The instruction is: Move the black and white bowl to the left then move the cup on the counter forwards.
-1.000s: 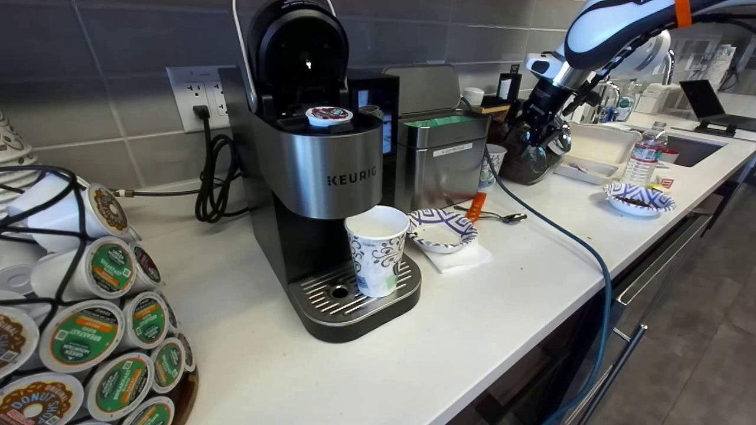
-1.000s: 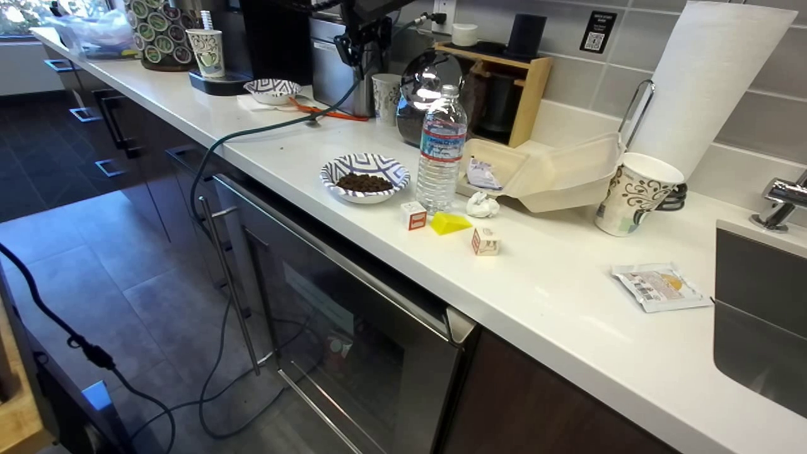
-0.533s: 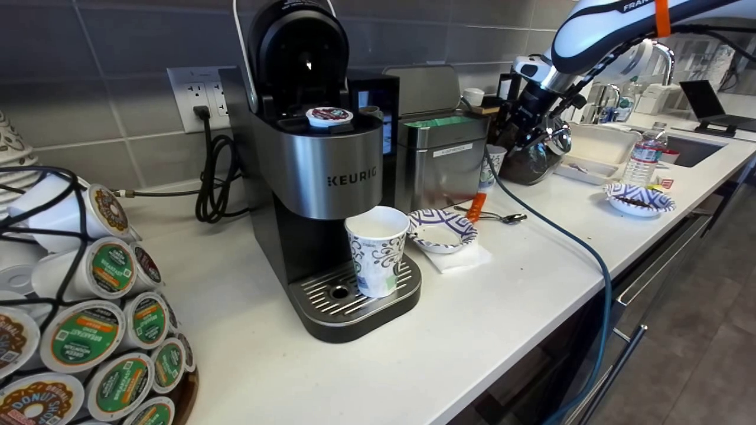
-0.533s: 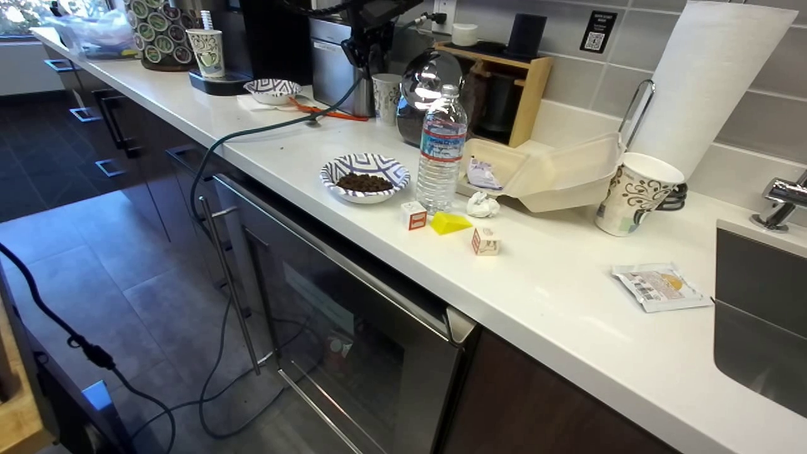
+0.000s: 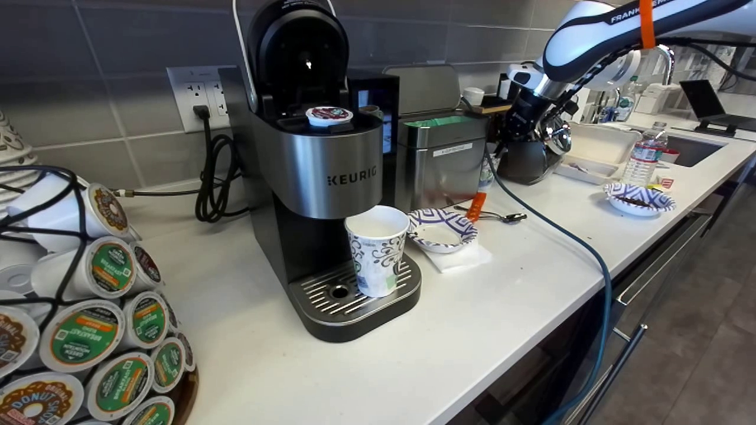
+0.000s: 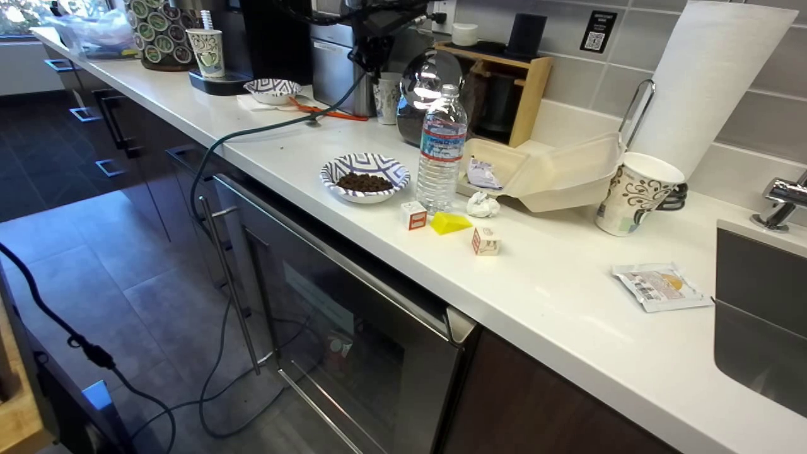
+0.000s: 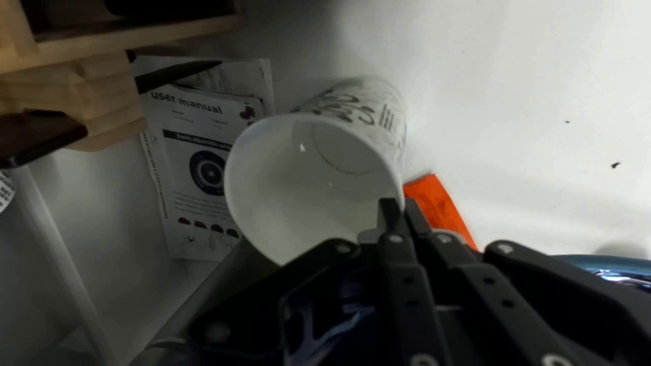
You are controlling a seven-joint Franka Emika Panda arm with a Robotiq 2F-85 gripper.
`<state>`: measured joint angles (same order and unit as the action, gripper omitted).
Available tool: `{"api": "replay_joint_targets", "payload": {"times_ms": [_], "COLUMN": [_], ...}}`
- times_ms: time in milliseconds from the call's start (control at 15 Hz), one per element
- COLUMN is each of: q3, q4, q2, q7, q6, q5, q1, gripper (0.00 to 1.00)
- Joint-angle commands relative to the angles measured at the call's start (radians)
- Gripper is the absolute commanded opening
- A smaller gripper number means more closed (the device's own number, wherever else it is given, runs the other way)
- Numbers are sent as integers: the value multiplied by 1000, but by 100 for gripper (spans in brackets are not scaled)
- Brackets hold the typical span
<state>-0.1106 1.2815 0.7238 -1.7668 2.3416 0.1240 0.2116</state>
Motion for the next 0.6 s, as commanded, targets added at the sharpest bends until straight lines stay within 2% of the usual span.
{"api": "replay_joint_targets", "payload": {"times_ms": [0, 200, 533], "q3": [4, 9, 6], "q4": [-56, -58, 54], "q2": [35, 24, -113], "q7": [-3, 5, -14], "q6": [-53, -80, -107], "q5": [-19, -20, -7], "q1": [-4, -4, 11], "gripper": [0, 1, 1]}}
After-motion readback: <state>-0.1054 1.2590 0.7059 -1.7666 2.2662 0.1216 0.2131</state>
